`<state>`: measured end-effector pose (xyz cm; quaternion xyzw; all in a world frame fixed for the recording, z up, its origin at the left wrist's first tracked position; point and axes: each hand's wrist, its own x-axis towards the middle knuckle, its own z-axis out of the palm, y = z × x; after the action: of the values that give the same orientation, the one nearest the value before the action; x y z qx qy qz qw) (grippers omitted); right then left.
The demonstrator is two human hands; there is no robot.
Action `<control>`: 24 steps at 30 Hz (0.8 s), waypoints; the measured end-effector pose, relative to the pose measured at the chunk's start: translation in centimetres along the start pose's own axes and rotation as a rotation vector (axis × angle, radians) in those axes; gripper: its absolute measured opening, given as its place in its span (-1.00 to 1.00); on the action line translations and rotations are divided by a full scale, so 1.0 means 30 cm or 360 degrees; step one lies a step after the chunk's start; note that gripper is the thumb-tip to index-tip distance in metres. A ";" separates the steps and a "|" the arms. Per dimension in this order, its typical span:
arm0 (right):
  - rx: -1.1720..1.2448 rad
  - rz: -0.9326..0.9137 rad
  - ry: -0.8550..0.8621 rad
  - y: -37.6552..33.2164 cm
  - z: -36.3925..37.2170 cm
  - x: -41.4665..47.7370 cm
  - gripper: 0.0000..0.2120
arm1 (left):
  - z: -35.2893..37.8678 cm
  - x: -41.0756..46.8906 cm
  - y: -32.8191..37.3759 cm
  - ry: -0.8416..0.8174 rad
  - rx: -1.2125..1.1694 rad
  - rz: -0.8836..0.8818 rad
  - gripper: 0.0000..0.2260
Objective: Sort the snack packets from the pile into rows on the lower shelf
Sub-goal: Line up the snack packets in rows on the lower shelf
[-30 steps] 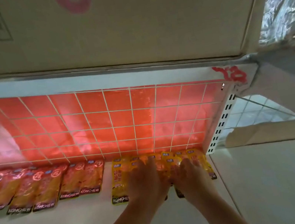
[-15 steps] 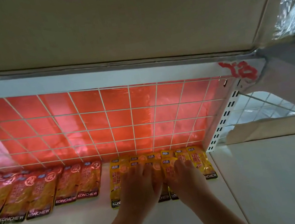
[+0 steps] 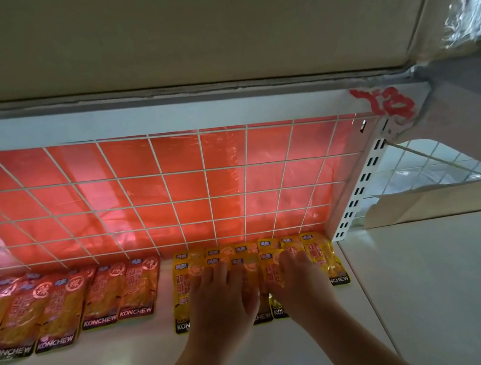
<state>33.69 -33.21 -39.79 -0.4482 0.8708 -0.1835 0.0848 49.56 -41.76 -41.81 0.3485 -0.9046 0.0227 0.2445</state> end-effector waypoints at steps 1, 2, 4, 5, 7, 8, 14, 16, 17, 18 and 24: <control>-0.0001 -0.0004 0.0006 0.003 0.001 0.000 -0.59 | 0.001 -0.001 0.000 0.0003 -0.0011 0.0005 -0.63; 0.0002 -0.0014 0.0017 0.004 0.002 -0.001 -0.59 | 0.002 -0.002 -0.002 0.0006 -0.0025 0.0010 -0.63; 0.0011 -0.0063 0.0055 0.007 0.003 -0.005 -0.60 | 0.005 -0.004 -0.005 0.0017 -0.0052 0.0016 -0.64; 0.0004 -0.0100 0.0072 0.008 0.004 -0.009 -0.60 | 0.006 -0.004 -0.006 0.0021 -0.0066 0.0018 -0.65; -0.0015 -0.0156 0.0072 0.009 0.006 -0.019 -0.57 | 0.005 -0.003 -0.008 0.0019 -0.0095 0.0014 -0.66; -0.0005 -0.0162 0.0061 0.010 0.008 -0.022 -0.57 | 0.003 -0.003 -0.008 0.0017 -0.0107 0.0008 -0.66; 0.0089 -0.0213 0.0063 0.006 -0.016 -0.018 -0.59 | -0.030 -0.001 -0.002 -0.0055 -0.0179 -0.0046 -0.66; 0.0130 -0.0242 0.0103 -0.003 -0.046 -0.011 -0.57 | -0.061 0.012 0.007 -0.0090 -0.0245 -0.0090 -0.63; 0.0157 -0.0252 0.0121 -0.011 -0.066 -0.006 -0.57 | -0.082 0.023 0.010 -0.0098 -0.0296 -0.0109 -0.62; 0.0186 -0.0273 0.0139 -0.021 -0.088 -0.001 -0.56 | -0.106 0.038 0.011 -0.0103 -0.0353 -0.0115 -0.61; 0.0433 -0.0483 0.0304 -0.133 -0.288 0.012 -0.66 | -0.308 0.172 0.007 0.0001 -0.0697 0.0029 -0.59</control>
<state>33.77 -33.51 -30.28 -0.5392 0.7646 -0.3514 0.0330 50.08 -42.84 -31.31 0.2789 -0.8909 -0.1721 0.3144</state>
